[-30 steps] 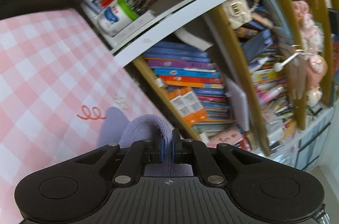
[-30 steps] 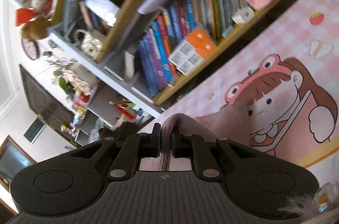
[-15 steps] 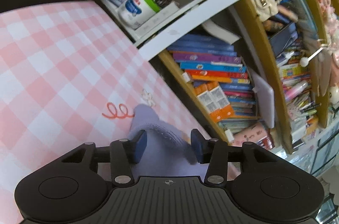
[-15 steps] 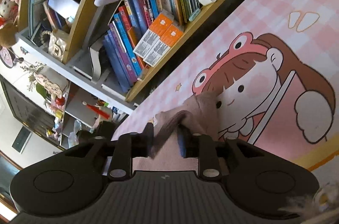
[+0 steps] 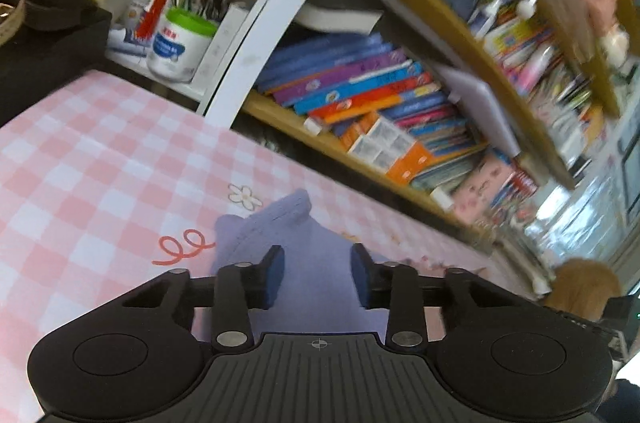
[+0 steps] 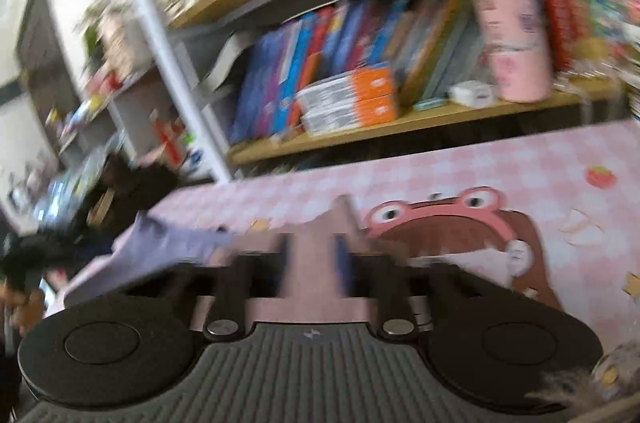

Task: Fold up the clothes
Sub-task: 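Grasp the folded sweater edge with the left gripper while the right gripper grasps it too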

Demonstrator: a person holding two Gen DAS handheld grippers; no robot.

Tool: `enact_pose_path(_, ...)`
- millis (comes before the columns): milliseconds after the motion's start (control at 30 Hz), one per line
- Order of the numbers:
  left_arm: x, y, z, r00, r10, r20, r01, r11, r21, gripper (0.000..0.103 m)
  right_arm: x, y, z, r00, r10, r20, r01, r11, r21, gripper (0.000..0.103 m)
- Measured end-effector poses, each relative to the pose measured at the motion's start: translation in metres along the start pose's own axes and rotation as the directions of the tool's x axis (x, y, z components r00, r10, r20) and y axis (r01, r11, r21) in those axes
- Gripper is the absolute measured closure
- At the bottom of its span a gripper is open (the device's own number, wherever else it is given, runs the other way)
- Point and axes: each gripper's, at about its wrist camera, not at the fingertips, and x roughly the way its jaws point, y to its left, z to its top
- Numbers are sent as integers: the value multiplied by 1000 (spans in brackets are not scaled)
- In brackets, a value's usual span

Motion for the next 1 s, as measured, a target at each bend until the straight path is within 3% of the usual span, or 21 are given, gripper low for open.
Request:
enact_pose_path(67,13,1,6,1000,10,-14,-11,1000,-14,71,14,4,0,999,14,-31,-15,1000,-22,98)
enact_pose_path(233,35,15,12,994,104,-47,-106,993,-59,71,42,-24,-2,993,-72,-96,82,992,96,102)
enact_pose_path(300,29,23,10,994,106,-27,-109,989,-104,69,44,-39,-5,991,-77,-109,95,981,171,103)
enact_pose_path(400,6,26,11,982,187,39,-184,980,-79,66,29,-38,-1,985,-141,-98,152,980,127,103)
enact_pose_path(433,-1,26,12,977,209,50,-206,976,-65,66,24,-35,1,979,-178,-95,187,978,91,101)
enact_pose_path(500,-12,30,11,983,179,34,-177,982,-65,62,13,-32,1,976,-197,-94,203,977,62,94)
enact_pose_path(533,-17,32,11,986,163,24,-161,985,-65,55,8,-33,0,979,-177,-101,183,981,63,87)
enact_pose_path(567,-19,33,8,989,144,5,-144,987,-67,52,5,-33,-3,982,-149,-112,158,985,73,67)
enact_pose_path(600,-19,33,5,991,137,-13,-137,988,-65,49,2,-32,-6,985,-121,-125,132,988,85,60)
enact_pose_path(700,-16,32,-4,988,145,-60,-148,988,-40,49,-3,-29,-15,984,-88,-155,108,986,123,60)
enact_pose_path(867,-5,35,-13,983,155,-98,-161,985,-61,54,0,-31,-24,979,-84,-184,118,976,183,61)
enact_pose_path(933,-2,34,-15,984,139,-113,-147,987,-59,71,1,-32,-26,980,-70,-187,108,974,200,63)
enact_pose_path(1000,1,35,-19,986,110,-122,-120,990,-80,77,3,-31,-27,980,-54,-190,95,972,213,70)
